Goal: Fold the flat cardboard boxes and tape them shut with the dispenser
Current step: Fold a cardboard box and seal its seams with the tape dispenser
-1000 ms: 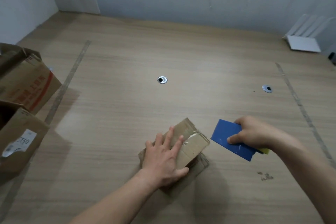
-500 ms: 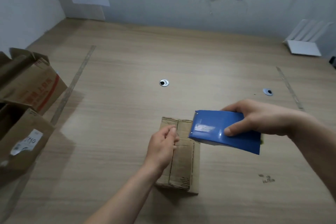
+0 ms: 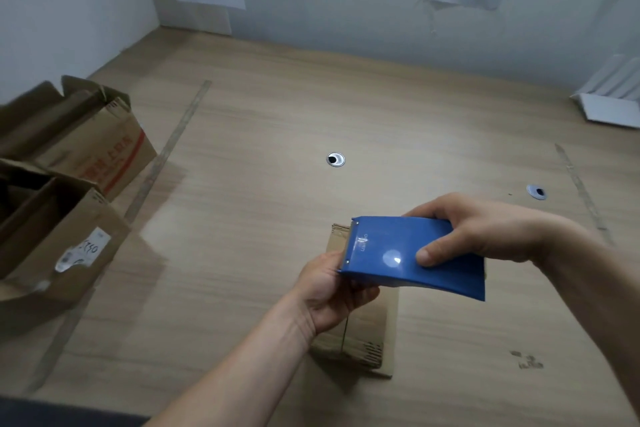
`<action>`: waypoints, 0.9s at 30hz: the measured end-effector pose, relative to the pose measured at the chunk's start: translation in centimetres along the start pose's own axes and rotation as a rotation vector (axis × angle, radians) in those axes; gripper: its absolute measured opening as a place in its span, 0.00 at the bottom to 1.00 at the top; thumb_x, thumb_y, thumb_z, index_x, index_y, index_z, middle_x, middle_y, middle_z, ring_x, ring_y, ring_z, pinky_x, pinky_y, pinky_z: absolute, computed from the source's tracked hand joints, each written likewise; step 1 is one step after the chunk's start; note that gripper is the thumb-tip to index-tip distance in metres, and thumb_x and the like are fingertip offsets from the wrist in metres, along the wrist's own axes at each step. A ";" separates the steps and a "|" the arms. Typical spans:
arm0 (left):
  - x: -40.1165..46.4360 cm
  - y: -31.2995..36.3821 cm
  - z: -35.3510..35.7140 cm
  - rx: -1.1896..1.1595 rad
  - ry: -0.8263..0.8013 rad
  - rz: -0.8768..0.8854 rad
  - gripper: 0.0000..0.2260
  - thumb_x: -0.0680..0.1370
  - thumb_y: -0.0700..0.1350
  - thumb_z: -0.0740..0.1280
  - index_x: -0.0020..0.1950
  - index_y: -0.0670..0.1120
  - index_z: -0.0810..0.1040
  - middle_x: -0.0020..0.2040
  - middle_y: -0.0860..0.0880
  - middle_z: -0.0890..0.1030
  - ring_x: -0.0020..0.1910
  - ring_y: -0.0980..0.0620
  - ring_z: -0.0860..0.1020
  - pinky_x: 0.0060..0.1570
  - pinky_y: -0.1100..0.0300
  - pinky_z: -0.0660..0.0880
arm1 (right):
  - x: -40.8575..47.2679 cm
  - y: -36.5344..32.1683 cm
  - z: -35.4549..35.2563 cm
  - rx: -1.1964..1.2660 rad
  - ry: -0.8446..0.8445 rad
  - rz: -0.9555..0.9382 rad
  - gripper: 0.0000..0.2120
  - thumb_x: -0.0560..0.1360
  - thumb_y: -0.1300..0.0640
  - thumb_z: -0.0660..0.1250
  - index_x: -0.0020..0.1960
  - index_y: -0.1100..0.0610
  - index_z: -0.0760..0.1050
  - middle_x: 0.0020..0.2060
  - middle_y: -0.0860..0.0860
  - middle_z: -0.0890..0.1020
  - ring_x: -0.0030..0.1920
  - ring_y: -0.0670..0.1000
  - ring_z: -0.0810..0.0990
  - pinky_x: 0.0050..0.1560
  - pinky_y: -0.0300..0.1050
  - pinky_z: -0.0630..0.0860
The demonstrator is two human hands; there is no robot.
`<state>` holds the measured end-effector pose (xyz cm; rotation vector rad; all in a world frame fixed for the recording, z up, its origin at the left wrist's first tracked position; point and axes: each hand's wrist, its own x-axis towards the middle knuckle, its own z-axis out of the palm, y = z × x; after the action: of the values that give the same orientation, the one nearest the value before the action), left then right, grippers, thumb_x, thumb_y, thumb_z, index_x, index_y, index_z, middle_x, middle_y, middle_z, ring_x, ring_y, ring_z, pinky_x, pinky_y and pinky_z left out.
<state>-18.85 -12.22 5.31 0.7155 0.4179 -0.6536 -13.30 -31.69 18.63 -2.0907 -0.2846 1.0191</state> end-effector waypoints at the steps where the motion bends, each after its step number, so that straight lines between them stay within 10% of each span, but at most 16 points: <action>1: 0.0 0.1 -0.2 0.000 0.003 0.002 0.07 0.79 0.40 0.63 0.50 0.43 0.81 0.41 0.45 0.81 0.34 0.51 0.79 0.32 0.59 0.78 | 0.1 0.0 0.1 0.008 -0.003 0.000 0.25 0.64 0.50 0.78 0.59 0.55 0.82 0.51 0.54 0.87 0.53 0.57 0.86 0.50 0.48 0.82; 9: 0.2 0.8 -1.5 -0.056 -0.017 -0.041 0.21 0.80 0.59 0.60 0.57 0.44 0.83 0.49 0.45 0.83 0.43 0.49 0.80 0.38 0.57 0.80 | 1.0 0.4 0.2 0.010 -0.015 0.008 0.28 0.61 0.46 0.79 0.59 0.53 0.83 0.50 0.53 0.87 0.52 0.57 0.86 0.49 0.46 0.82; 27: 0.7 1.7 -2.5 -0.016 -0.027 -0.034 0.09 0.75 0.44 0.68 0.49 0.41 0.85 0.46 0.43 0.84 0.42 0.49 0.83 0.38 0.56 0.81 | 2.6 1.0 -0.2 0.056 -0.061 0.033 0.25 0.64 0.50 0.78 0.60 0.54 0.82 0.51 0.55 0.87 0.50 0.55 0.86 0.48 0.45 0.81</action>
<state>-17.54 -9.78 3.97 0.6847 0.4112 -0.6902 -11.56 -31.21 16.49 -2.0227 -0.2501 1.1003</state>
